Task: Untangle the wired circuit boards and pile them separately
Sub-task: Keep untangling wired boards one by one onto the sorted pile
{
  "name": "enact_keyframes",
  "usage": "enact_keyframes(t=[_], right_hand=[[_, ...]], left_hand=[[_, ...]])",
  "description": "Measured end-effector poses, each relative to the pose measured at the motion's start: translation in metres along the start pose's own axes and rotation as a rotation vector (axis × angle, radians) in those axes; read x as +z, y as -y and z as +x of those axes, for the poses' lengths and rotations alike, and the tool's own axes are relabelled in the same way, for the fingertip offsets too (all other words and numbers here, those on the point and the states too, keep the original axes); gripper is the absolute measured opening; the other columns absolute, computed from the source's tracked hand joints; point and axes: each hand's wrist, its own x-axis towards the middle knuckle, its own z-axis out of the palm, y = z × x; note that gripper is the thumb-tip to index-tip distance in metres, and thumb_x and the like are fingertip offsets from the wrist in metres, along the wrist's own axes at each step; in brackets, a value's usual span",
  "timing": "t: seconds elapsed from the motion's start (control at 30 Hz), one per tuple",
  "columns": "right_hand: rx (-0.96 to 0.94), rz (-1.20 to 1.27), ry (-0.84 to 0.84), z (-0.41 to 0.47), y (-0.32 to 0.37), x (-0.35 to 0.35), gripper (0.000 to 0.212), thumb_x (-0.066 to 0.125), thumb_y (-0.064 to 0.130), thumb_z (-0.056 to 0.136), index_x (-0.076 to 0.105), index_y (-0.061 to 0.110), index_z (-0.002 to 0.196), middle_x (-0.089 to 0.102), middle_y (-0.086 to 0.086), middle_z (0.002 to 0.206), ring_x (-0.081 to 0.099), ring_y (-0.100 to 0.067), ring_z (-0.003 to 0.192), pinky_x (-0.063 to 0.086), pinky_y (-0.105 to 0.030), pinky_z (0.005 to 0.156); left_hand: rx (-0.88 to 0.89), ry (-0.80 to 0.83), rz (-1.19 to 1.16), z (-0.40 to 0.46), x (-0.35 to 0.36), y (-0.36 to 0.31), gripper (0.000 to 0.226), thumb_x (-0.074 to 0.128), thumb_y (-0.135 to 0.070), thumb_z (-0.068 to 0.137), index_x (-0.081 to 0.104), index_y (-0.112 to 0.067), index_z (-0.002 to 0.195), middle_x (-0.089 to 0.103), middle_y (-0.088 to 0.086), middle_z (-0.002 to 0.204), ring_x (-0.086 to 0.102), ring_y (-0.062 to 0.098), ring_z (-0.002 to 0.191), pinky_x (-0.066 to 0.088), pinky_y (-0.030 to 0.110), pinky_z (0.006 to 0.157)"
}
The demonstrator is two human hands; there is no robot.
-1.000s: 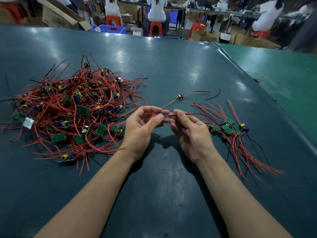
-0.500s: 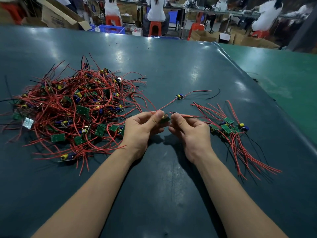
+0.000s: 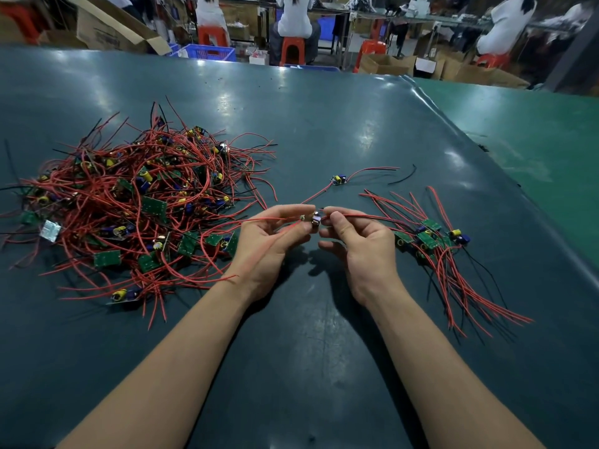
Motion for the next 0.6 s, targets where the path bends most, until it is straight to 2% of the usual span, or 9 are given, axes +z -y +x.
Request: enact_keyframes(t=[0.1, 0.2, 0.37, 0.47, 0.6], right_hand=[[-0.017, -0.033, 0.003, -0.0004, -0.0010, 0.0004, 0.014, 0.059, 0.000, 0.093, 0.071, 0.005, 0.088, 0.072, -0.003, 0.074, 0.067, -0.010, 0.063, 0.055, -0.020, 0.055], [0.042, 0.079, -0.005, 0.0003, -0.0002, 0.0003, 0.016, 0.056, -0.003, 0.094, 0.070, 0.002, 0.088, 0.071, -0.005, 0.071, 0.067, -0.011, 0.061, 0.055, -0.020, 0.057], [0.125, 0.242, 0.025, 0.0010, 0.0002, -0.0003, 0.019, 0.051, -0.003, 0.096, 0.067, 0.000, 0.085, 0.071, -0.005, 0.067, 0.065, -0.010, 0.056, 0.055, -0.019, 0.055], [0.058, 0.200, 0.025, 0.0011, -0.0002, -0.0006, 0.019, 0.049, -0.002, 0.097, 0.066, 0.001, 0.088, 0.069, -0.006, 0.070, 0.064, -0.010, 0.058, 0.055, -0.020, 0.056], [0.014, 0.122, 0.021, 0.0009, 0.0000, -0.0023, 0.019, 0.053, 0.001, 0.096, 0.069, 0.005, 0.088, 0.071, -0.004, 0.071, 0.066, -0.013, 0.062, 0.056, -0.021, 0.059]], left_hand=[[-0.034, -0.039, -0.064, 0.0015, 0.0034, -0.0004, 0.010, 0.075, -0.013, 0.081, 0.074, -0.016, 0.091, 0.074, 0.008, 0.092, 0.068, 0.018, 0.086, 0.053, 0.029, 0.081], [-0.088, -0.059, -0.181, 0.0031, 0.0062, -0.0028, 0.015, 0.057, -0.008, 0.094, 0.067, -0.008, 0.105, 0.075, 0.010, 0.095, 0.071, 0.018, 0.085, 0.057, 0.027, 0.079], [-0.139, -0.036, -0.229, 0.0014, 0.0066, -0.0091, 0.025, 0.063, -0.026, 0.079, 0.069, -0.007, 0.096, 0.076, 0.005, 0.087, 0.072, 0.014, 0.073, 0.057, 0.023, 0.068], [-0.141, 0.017, -0.241, 0.0008, 0.0046, -0.0073, 0.020, 0.068, -0.014, 0.074, 0.072, -0.009, 0.093, 0.076, 0.006, 0.087, 0.072, 0.015, 0.078, 0.056, 0.022, 0.072], [-0.079, 0.020, -0.136, 0.0009, 0.0030, -0.0025, 0.033, 0.073, -0.006, 0.066, 0.071, -0.010, 0.099, 0.074, 0.005, 0.086, 0.068, 0.016, 0.081, 0.053, 0.026, 0.080]])
